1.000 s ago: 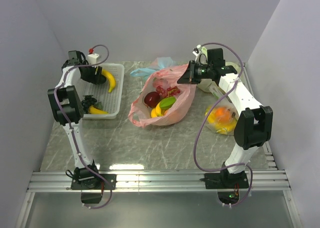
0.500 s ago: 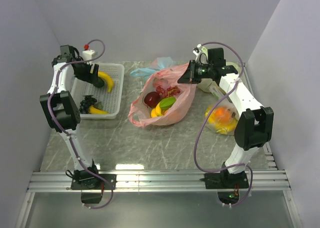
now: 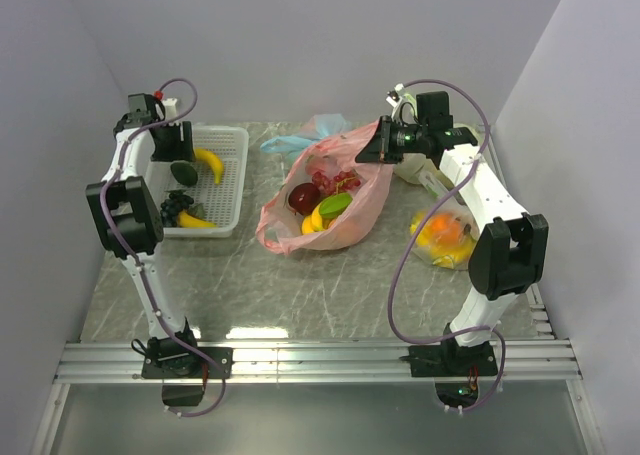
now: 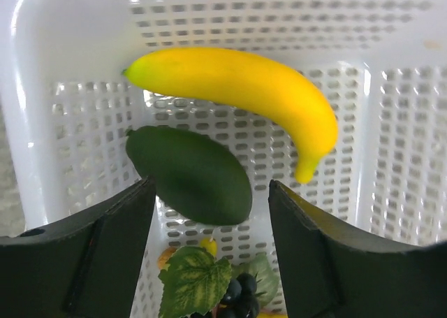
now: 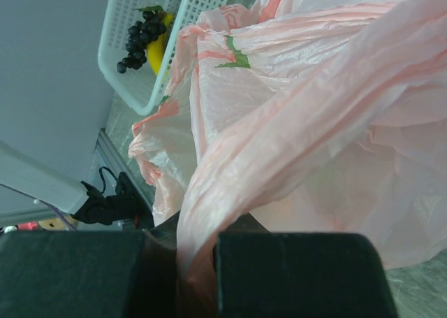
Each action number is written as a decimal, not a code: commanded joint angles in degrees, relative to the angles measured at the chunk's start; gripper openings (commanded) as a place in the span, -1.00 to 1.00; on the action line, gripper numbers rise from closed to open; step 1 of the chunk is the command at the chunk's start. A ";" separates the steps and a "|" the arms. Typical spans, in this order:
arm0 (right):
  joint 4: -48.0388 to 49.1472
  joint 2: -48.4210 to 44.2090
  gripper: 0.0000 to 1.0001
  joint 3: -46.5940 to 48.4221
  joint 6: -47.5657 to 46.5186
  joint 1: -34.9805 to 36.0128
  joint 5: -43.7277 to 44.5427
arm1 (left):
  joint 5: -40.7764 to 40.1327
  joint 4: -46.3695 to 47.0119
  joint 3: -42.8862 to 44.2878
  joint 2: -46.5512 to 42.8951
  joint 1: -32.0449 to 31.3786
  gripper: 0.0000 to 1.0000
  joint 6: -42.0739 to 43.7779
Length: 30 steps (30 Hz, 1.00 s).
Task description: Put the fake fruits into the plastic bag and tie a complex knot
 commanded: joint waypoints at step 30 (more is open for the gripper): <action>-0.67 -0.47 -1.00 1.86 -1.41 -0.66 -0.21 | -13.82 -5.13 1.44 3.87 -2.76 0.39 -9.71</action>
